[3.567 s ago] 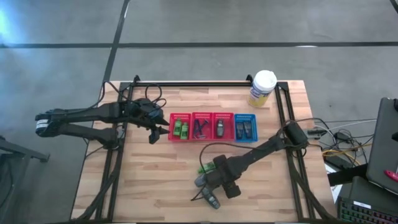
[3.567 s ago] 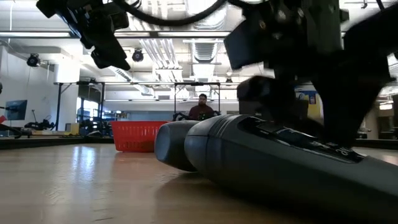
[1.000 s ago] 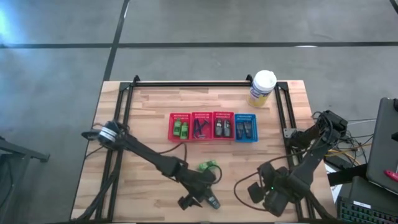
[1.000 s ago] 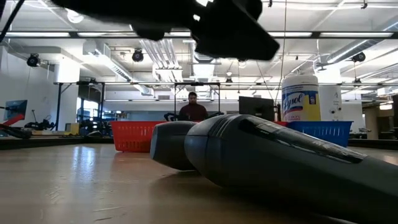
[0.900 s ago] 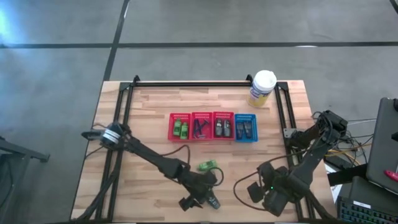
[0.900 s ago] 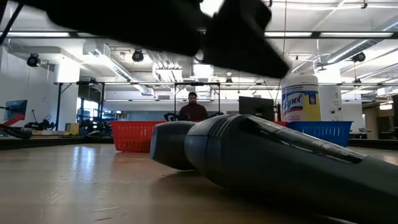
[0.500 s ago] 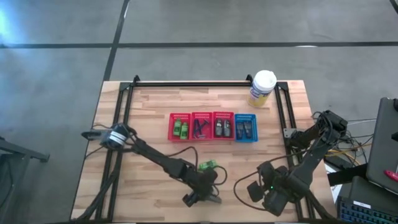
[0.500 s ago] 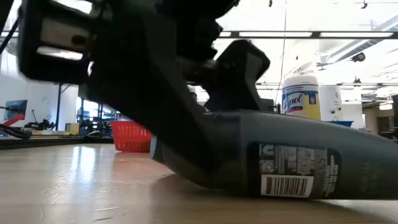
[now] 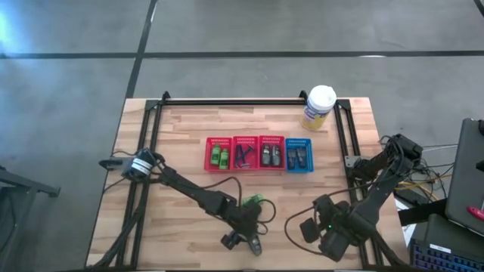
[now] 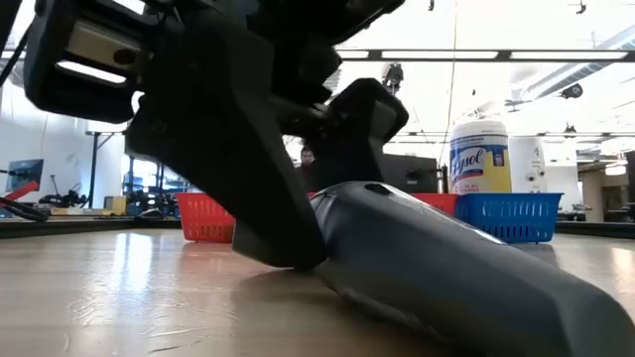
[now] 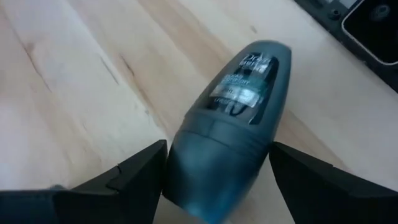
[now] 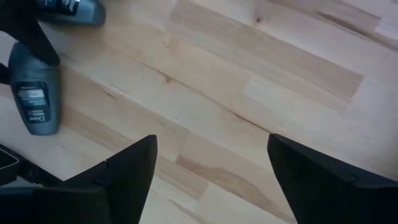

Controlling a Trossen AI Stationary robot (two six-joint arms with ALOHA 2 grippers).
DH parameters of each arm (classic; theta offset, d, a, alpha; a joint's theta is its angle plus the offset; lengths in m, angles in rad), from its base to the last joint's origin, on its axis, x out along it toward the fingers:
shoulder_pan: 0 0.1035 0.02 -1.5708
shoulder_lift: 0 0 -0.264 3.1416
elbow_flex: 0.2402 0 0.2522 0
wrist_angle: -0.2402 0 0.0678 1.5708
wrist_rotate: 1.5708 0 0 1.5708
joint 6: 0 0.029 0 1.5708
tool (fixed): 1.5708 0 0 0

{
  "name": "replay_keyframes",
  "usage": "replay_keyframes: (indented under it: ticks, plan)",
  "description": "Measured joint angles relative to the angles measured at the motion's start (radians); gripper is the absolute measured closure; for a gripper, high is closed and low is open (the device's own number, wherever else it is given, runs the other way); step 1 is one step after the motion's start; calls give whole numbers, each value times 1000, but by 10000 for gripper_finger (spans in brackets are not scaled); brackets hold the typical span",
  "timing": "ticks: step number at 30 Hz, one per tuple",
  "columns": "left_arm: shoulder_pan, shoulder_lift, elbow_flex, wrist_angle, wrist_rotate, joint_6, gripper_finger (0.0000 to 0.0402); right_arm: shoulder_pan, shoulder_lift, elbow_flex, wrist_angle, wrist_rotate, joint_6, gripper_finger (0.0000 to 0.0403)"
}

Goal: Pick & Place Travel size toiletries
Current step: Put the gray deodorant into the right red bin

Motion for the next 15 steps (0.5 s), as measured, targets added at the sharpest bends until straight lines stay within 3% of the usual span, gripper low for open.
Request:
replay_keyframes:
  ticks: [6,15]
  plan:
    - [0,0,0,39,78,86,115,-3,0,-2,1,0,0,110]
    - [0,2,0,28,156,85,131,-4,0,-2,1,-1,0,99]
